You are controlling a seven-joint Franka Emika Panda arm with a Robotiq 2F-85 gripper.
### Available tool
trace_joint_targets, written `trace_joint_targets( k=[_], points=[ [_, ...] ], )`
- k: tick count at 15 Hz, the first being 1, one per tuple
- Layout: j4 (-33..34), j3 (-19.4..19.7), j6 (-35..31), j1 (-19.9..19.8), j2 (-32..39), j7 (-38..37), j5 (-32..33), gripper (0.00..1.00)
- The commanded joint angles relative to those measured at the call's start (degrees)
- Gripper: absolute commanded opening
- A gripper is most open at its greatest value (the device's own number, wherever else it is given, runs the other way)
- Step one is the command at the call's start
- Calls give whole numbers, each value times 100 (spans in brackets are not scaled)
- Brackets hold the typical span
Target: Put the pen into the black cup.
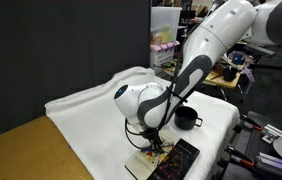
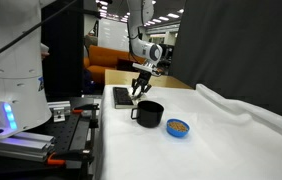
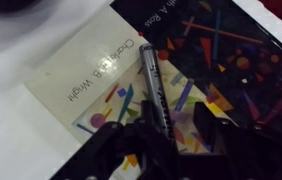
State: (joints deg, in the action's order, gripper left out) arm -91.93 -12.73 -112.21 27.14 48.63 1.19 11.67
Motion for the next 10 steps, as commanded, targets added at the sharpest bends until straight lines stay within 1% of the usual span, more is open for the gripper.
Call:
trace_joint_targets(
  k=[1, 3, 4, 5, 6, 10],
  points=[
    [34, -10, -33, -20, 31, -48, -11, 19],
    [40, -2, -37, -25, 26, -47, -10, 4],
    [41, 0, -41, -24, 26, -47, -9, 0],
    [40, 0, -42, -25, 24, -45, -9, 1],
    [39, 0, -44, -25, 24, -44, -8, 4],
    [37, 1, -48, -31, 19, -41, -9, 4]
  ],
)
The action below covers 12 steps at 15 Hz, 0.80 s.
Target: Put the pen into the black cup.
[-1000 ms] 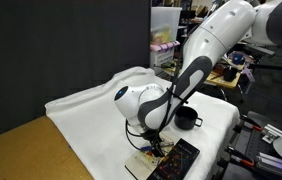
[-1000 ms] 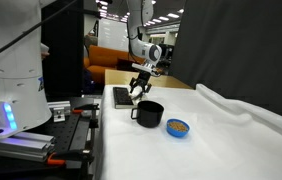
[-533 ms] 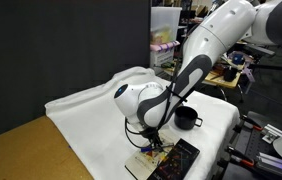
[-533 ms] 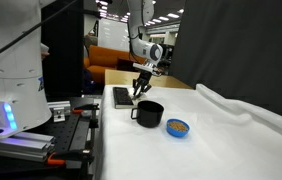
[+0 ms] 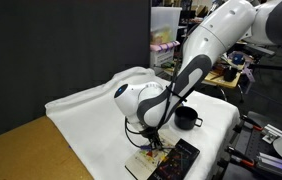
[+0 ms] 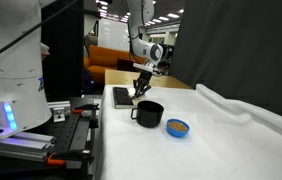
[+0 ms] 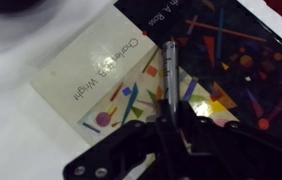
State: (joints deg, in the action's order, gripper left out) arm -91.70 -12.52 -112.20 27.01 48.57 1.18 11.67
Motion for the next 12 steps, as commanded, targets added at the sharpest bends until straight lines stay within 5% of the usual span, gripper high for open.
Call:
trace_joint_targets(
  k=[1, 12],
  points=[
    [13, -20, -52, -20, 20, -39, -8, 4],
    [277, 26, -88, 8, -127, -52, 63, 4]
  ],
)
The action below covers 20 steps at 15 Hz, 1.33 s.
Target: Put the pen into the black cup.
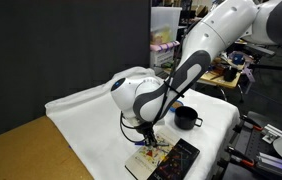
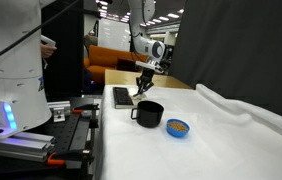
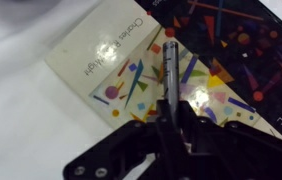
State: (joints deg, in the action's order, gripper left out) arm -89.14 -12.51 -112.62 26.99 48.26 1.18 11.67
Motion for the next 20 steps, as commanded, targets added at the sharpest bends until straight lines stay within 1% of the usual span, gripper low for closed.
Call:
trace_joint_targets(
  k=[1, 4, 11, 15, 20],
  points=[
    [66, 24, -49, 5, -103, -54, 51, 4],
    [148, 22, -99, -22, -167, -58, 24, 4],
    [67, 97, -129, -170, -522, -38, 38, 4],
    [-15, 145, -84, -398, -650, 29, -66, 4],
    [-196, 220, -146, -792, -810, 32, -159, 4]
  ],
)
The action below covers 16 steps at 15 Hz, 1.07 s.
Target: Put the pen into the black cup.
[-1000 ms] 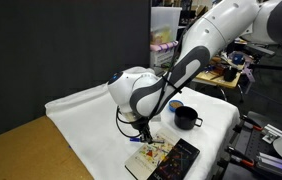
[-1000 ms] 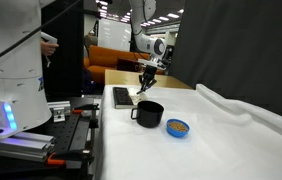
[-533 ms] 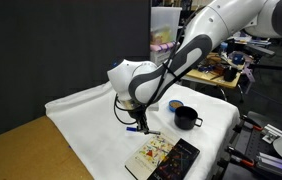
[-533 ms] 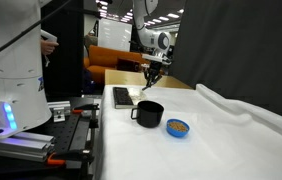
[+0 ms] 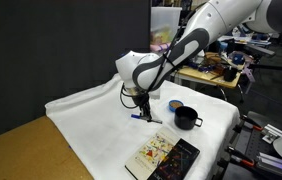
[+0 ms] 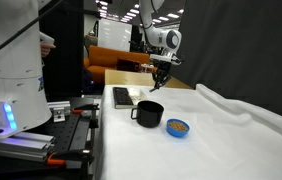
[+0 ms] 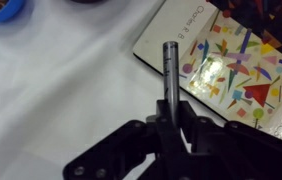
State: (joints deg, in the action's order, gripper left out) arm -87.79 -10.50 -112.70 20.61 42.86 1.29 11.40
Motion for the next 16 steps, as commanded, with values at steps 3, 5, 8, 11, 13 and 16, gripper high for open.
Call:
trace_joint_targets(
  k=[3, 5, 8, 11, 13, 16],
  points=[
    [-465, 69, -157, -322, -404, -5, -135, 4],
    [-547, 78, -128, -393, -504, -15, -159, 4],
    [-663, 75, -133, -432, -618, -22, -193, 4],
    [-741, 80, -127, -428, -685, -50, -199, 4],
    [-790, 72, -137, -436, -719, -34, -212, 4],
    [-807, 46, -125, -457, -715, 105, -201, 4]
  ],
)
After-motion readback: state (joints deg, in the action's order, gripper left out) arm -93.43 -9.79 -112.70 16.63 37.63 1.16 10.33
